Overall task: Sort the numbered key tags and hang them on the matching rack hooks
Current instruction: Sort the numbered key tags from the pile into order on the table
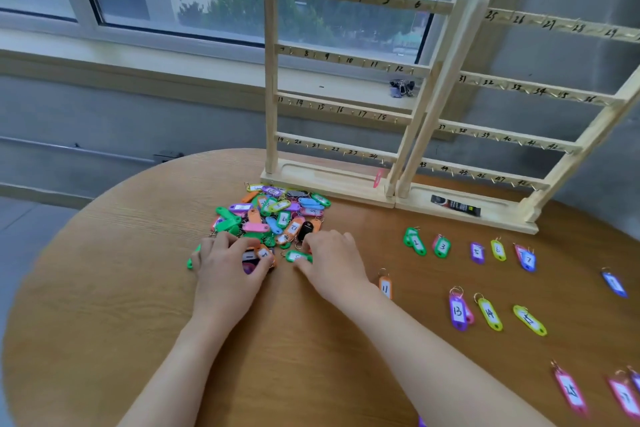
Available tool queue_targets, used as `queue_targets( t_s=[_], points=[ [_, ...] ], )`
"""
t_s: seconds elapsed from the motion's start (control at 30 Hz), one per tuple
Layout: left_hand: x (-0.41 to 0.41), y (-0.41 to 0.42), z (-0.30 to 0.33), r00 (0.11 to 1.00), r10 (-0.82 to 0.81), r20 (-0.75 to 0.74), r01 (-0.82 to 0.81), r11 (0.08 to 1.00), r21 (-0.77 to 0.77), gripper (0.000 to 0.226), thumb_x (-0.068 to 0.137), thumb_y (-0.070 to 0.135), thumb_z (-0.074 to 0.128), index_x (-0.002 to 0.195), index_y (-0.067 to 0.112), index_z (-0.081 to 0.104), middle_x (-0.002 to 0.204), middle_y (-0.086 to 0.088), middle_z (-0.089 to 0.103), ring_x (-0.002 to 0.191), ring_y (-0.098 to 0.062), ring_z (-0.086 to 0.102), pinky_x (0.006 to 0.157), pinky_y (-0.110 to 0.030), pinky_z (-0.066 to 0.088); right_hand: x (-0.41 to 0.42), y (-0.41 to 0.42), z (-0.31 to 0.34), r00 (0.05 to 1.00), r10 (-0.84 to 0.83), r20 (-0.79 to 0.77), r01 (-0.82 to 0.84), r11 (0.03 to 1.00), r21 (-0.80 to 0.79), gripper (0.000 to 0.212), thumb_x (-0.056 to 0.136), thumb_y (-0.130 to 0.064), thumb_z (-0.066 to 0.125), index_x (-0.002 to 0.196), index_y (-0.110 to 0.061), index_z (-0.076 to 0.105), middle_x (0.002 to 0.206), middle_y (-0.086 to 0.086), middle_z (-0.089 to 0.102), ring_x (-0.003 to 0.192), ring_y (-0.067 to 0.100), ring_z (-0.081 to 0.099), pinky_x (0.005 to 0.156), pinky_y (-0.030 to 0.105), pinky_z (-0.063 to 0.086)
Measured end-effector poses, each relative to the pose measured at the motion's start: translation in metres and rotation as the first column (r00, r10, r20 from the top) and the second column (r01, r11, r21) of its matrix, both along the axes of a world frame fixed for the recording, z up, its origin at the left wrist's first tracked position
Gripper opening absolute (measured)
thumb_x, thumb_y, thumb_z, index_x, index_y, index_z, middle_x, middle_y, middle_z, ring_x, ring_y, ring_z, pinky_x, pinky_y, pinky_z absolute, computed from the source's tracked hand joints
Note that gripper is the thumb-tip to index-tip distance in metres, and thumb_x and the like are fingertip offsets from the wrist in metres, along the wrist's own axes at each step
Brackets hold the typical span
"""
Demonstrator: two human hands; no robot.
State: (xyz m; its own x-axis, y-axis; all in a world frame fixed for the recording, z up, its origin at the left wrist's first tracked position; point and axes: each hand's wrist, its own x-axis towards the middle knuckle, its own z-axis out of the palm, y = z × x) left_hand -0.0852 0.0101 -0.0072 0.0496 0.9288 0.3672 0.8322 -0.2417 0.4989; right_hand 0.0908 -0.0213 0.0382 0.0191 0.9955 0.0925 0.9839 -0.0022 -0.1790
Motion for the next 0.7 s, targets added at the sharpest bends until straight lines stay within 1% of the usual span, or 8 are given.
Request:
queue_targets(
  t_s=[0.17, 0.27, 0.33, 0.43, 0.5, 0.57, 0.63, 0.7],
  points=[
    [-0.003, 0.000, 0.000, 0.999, -0.038, -0.034, 0.038, 0.999, -0.007, 0.030, 0.078, 0.045, 0.082, 0.101, 0.029, 0.070, 0.098, 0.005, 0.059, 0.103, -0.023, 0.047, 0.088, -0.042, 0.032, -0.003, 0.007, -0.001, 1.000, -0.014, -0.017, 0.013, 0.998, -0.055, 0.032, 0.099, -0.046, 0.057, 0.112, -0.017, 0.064, 0.111, 0.003, 0.068, 0.108, 0.025, 0.057, 0.097, 0.039, 0.038],
    [-0.003, 0.000, 0.002, 0.998, -0.064, 0.016, 0.064, 0.998, -0.008, 0.031, 0.076, 0.041, 0.084, 0.096, 0.028, 0.064, 0.095, 0.009, 0.062, 0.102, -0.020, 0.047, 0.086, -0.038, 0.029, -0.004, 0.008, 0.004, 1.000, -0.008, -0.019, 0.006, 0.996, -0.089, 0.033, 0.098, -0.045, 0.060, 0.110, -0.015, 0.064, 0.109, 0.005, 0.069, 0.107, 0.026, 0.058, 0.098, 0.040, 0.038],
    [-0.004, -0.002, 0.003, 0.993, -0.076, 0.095, 0.076, 0.997, -0.002, 0.030, 0.076, 0.035, 0.086, 0.091, 0.030, 0.061, 0.090, 0.013, 0.061, 0.098, -0.018, 0.048, 0.085, -0.033, 0.025, -0.004, 0.007, 0.008, 1.000, 0.002, -0.020, -0.005, 0.992, -0.123, 0.032, 0.098, -0.045, 0.061, 0.107, -0.015, 0.064, 0.106, 0.005, 0.069, 0.105, 0.027, 0.060, 0.097, 0.040, 0.039],
    [-0.005, -0.004, 0.004, 0.978, -0.091, 0.185, 0.094, 0.996, -0.004, 0.029, 0.078, 0.030, 0.084, 0.088, 0.032, 0.057, 0.085, 0.015, 0.059, 0.092, -0.018, 0.052, 0.086, -0.029, 0.023, -0.004, 0.000, 0.012, 0.999, 0.033, -0.024, -0.037, 0.984, -0.177, 0.031, 0.100, -0.043, 0.058, 0.106, -0.014, 0.066, 0.106, 0.007, 0.069, 0.104, 0.030, 0.060, 0.089, 0.039, 0.042],
    [-0.006, -0.003, 0.003, 0.972, -0.112, 0.206, 0.116, 0.993, -0.009, 0.027, 0.081, 0.028, 0.082, 0.091, 0.032, 0.058, 0.085, 0.014, 0.060, 0.090, -0.020, 0.055, 0.086, -0.027, 0.023, -0.002, -0.007, 0.015, 0.995, 0.020, -0.093, -0.036, 0.985, -0.168, 0.028, 0.100, -0.043, 0.056, 0.101, -0.017, 0.068, 0.104, 0.006, 0.070, 0.102, 0.030, 0.060, 0.080, 0.038, 0.043],
    [-0.007, -0.003, 0.004, 0.971, -0.141, 0.191, 0.146, 0.989, -0.011, 0.024, 0.083, 0.026, 0.080, 0.100, 0.031, 0.063, 0.086, 0.012, 0.061, 0.089, -0.020, 0.055, 0.087, -0.028, 0.024, 0.007, -0.014, 0.018, 0.975, -0.027, -0.223, -0.003, 0.991, -0.136, 0.026, 0.100, -0.042, 0.057, 0.086, -0.023, 0.067, 0.091, 0.002, 0.069, 0.089, 0.027, 0.060, 0.071, 0.037, 0.043],
    [-0.006, -0.005, 0.004, 0.973, -0.169, 0.155, 0.173, 0.985, -0.012, 0.020, 0.088, 0.026, 0.075, 0.107, 0.030, 0.069, 0.087, 0.013, 0.061, 0.089, -0.017, 0.052, 0.088, -0.029, 0.024, 0.024, -0.019, 0.022, 0.939, -0.078, -0.334, 0.043, 0.993, -0.113, 0.036, 0.099, -0.038, 0.059, 0.069, -0.017, 0.059, 0.070, 0.000, 0.062, 0.070, 0.021, 0.053, 0.062, 0.035, 0.040],
    [-0.005, -0.007, 0.005, 0.972, -0.221, 0.084, 0.220, 0.975, 0.021, 0.014, 0.094, 0.027, 0.065, 0.105, 0.029, 0.073, 0.088, 0.017, 0.064, 0.089, -0.013, 0.050, 0.086, -0.030, 0.022, 0.044, -0.024, 0.029, 0.907, -0.126, -0.401, 0.092, 0.990, -0.104, 0.041, 0.100, -0.033, 0.058, 0.065, -0.011, 0.058, 0.063, 0.005, 0.061, 0.058, 0.016, 0.044, 0.054, 0.033, 0.032]
  ],
)
